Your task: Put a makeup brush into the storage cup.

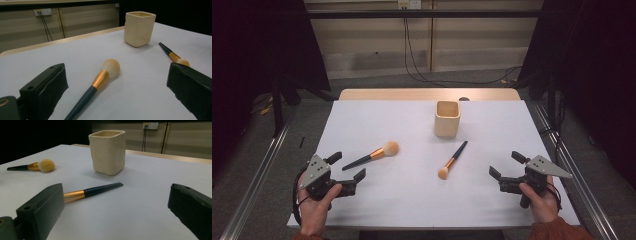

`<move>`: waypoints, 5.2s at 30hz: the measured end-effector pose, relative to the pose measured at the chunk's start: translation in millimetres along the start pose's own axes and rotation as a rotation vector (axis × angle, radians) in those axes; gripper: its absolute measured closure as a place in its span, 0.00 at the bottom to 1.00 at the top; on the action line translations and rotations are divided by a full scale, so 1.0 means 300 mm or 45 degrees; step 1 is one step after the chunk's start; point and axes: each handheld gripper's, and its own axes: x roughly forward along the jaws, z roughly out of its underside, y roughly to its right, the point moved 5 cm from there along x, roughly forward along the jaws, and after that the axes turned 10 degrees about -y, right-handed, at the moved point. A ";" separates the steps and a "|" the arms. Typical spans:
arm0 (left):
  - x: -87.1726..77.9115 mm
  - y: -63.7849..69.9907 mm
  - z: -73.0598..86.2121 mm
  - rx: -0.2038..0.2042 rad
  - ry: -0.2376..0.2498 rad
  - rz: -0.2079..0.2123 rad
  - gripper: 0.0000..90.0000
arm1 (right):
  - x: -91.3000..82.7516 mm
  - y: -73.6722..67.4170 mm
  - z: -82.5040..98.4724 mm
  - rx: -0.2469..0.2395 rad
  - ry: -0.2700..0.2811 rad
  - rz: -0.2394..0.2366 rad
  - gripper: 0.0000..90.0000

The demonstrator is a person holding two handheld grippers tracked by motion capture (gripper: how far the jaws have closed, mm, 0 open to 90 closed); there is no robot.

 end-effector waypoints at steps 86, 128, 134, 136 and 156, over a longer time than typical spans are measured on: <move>0.309 -0.161 -0.337 0.093 -0.075 0.017 0.03 | 0.010 -0.004 0.004 0.012 -0.005 -0.002 0.00; 0.379 -0.184 -0.207 0.319 -0.919 0.175 0.05 | 0.012 -0.004 0.007 -0.002 -0.018 -0.002 0.00; 0.374 -0.206 -0.184 0.293 -0.987 0.164 0.06 | 0.012 -0.003 0.007 0.004 -0.017 0.000 0.00; 0.380 -0.204 -0.169 0.297 -1.025 0.185 0.06 | 0.012 -0.005 0.007 0.003 -0.021 -0.002 0.00; 0.428 -0.174 -0.049 0.355 -1.295 0.257 0.05 | 0.015 -0.011 0.011 -0.006 -0.037 -0.014 0.00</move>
